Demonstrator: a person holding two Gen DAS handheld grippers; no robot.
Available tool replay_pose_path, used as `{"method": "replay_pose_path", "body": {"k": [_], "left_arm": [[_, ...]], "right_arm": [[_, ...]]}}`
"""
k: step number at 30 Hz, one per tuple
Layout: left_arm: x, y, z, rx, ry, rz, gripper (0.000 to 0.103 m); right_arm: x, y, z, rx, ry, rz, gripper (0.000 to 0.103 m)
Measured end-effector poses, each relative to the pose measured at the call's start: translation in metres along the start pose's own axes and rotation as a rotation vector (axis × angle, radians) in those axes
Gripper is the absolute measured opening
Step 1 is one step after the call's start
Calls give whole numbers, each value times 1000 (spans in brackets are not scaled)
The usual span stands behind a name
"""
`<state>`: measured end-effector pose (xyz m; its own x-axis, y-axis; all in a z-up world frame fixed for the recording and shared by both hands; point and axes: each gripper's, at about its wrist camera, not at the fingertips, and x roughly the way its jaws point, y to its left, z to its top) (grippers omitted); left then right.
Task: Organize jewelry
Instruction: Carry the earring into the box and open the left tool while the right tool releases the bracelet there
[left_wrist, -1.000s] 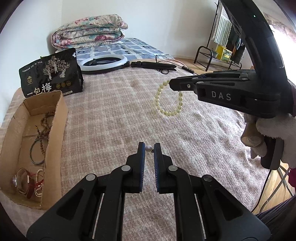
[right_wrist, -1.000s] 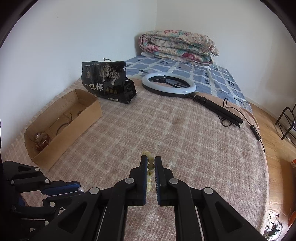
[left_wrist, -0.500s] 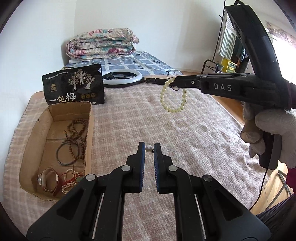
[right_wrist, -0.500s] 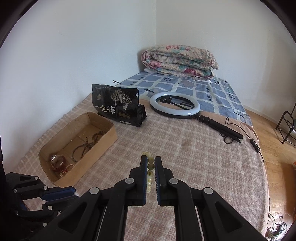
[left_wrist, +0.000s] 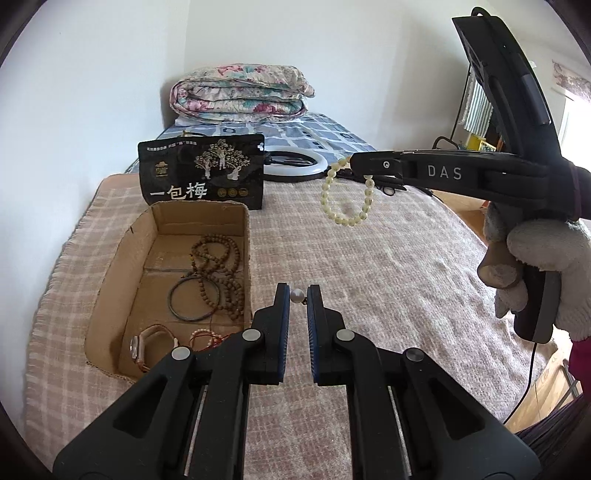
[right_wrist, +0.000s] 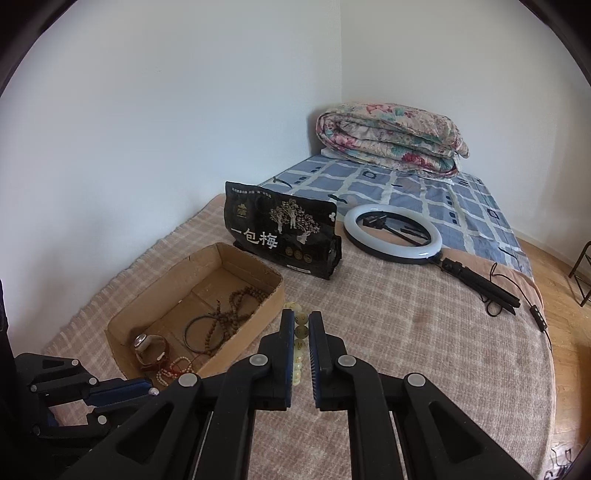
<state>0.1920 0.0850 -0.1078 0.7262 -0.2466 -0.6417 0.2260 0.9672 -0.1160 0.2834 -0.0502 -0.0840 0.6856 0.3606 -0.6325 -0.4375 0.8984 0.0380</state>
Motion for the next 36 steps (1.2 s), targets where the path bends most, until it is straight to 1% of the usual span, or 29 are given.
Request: {"method": "replay_pose_path", "body": {"k": [11,19,26,36], "left_arm": [[-5,40,-8,-51,4,73,8],[-9,65,-6,-104,-4,115,8],[-6,81,-7,-135,9,144,8],[-2,94,-9,-156,26,166,8]], "right_arm": [[29,41,18,-29,-4,66,5],[49,66,26,-47,2,115,5],[67,84,30,-63,17,150,5],[93,103,32,-71,51,188,5]]}}
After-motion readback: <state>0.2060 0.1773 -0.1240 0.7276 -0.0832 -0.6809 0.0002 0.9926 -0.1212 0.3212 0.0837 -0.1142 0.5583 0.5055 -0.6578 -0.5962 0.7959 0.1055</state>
